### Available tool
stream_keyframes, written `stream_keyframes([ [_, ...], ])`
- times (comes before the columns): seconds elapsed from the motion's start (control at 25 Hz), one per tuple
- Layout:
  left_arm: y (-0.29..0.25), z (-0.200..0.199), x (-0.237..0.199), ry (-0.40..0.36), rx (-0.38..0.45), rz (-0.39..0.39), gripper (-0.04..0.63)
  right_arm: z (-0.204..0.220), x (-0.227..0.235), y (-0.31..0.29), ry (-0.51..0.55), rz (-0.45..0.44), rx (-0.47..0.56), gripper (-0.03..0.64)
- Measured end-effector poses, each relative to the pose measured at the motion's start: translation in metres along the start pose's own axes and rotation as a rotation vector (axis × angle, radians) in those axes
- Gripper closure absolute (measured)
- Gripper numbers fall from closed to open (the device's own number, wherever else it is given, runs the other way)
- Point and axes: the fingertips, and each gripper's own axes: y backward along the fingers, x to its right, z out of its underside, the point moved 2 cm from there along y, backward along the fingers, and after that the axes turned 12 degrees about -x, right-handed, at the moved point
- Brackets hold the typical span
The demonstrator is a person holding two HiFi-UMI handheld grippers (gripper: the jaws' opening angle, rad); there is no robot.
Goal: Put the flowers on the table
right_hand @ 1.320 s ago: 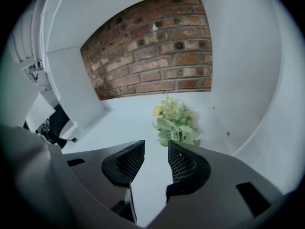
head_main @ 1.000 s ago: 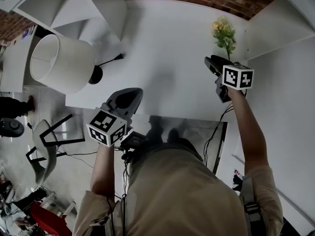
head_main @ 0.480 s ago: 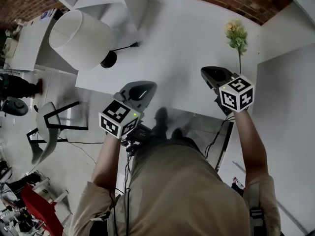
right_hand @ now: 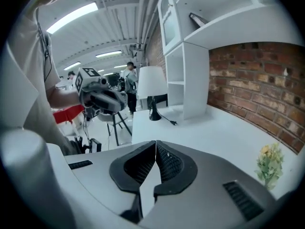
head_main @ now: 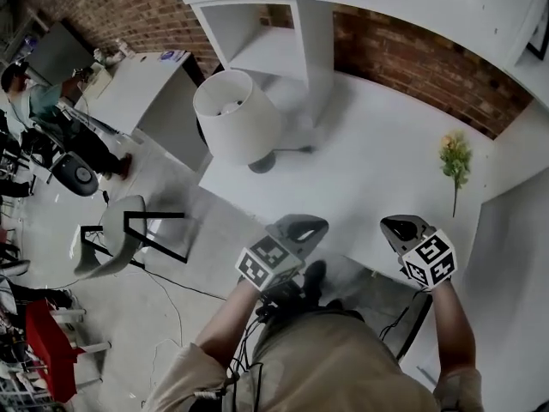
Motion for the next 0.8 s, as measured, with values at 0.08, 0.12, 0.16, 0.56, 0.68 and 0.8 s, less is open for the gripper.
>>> stream_keyframes([
  [0.08, 0.007, 0.004, 0.0, 0.012, 0.007, -0.011, 0.588, -0.007, -0.013, 0.0, 0.005, -0.03, 0.021, 0.594],
  [0.12, 0.011, 0.005, 0.002, 0.02, 0.013, -0.011, 0.588, -0.01, -0.02, 0.0, 0.003, -0.044, 0.034, 0.594],
  [0.16, 0.016, 0.006, 0.004, 0.027, 0.021, -0.013, 0.588, -0.014, -0.028, 0.001, -0.001, -0.057, 0.049, 0.594],
  [0.56, 0.033, 0.005, 0.031, -0.008, 0.03, -0.023, 0.588, -0.019, -0.099, 0.003, -0.05, -0.195, 0.143, 0.594],
  [0.68, 0.032, 0.005, 0.042, -0.022, 0.038, -0.01, 0.588, -0.01, -0.106, 0.009, -0.07, -0.192, 0.143, 0.594],
  [0.8, 0.031, 0.006, 0.049, -0.028, 0.041, -0.005, 0.588, -0.003, -0.108, 0.019, -0.091, -0.181, 0.152, 0.594],
])
